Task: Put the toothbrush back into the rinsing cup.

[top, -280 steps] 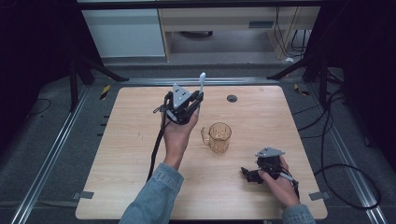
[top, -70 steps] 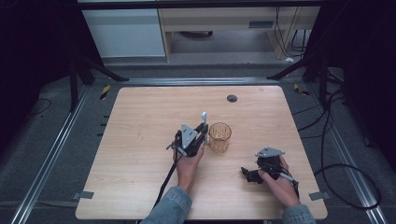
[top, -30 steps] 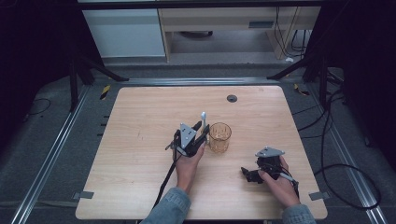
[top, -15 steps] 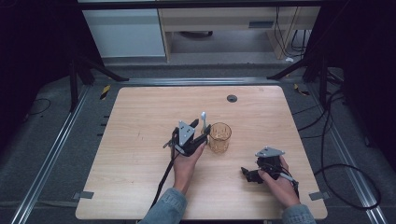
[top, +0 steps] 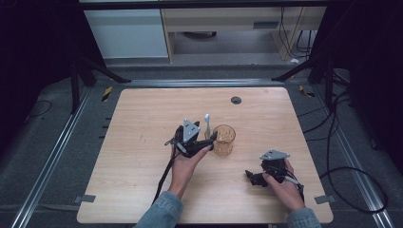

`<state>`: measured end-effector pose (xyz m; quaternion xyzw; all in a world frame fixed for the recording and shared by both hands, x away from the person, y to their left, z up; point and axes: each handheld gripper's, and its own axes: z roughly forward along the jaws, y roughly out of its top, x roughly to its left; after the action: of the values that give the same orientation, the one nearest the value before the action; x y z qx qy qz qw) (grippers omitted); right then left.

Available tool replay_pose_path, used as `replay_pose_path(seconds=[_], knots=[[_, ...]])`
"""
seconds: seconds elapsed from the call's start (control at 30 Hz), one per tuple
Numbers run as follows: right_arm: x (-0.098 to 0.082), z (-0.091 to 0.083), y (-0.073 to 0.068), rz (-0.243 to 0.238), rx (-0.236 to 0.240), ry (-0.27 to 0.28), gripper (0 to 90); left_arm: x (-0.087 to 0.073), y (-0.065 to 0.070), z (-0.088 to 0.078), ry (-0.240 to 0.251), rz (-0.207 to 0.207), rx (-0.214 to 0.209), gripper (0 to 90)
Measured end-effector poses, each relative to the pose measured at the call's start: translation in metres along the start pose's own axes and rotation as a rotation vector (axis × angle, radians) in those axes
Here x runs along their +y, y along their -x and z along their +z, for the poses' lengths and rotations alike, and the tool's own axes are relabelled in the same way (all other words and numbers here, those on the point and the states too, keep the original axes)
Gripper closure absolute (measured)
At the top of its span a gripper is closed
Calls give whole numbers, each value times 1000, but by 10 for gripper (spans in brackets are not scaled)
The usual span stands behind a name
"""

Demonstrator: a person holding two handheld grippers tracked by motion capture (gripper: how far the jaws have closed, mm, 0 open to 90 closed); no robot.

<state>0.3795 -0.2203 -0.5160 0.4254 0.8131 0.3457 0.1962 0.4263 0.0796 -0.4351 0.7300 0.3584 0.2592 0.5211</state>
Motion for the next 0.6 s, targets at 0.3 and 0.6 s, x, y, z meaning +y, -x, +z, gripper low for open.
replay_pose_path(seconds=[0.3, 0.6], knots=[[0, 0, 0, 2, 0, 0, 4, 7, 0, -10, -147, 18, -44, 85], [0, 0, 0, 2, 0, 1, 4, 6, -10, -19, -260, -5, -38, 62]])
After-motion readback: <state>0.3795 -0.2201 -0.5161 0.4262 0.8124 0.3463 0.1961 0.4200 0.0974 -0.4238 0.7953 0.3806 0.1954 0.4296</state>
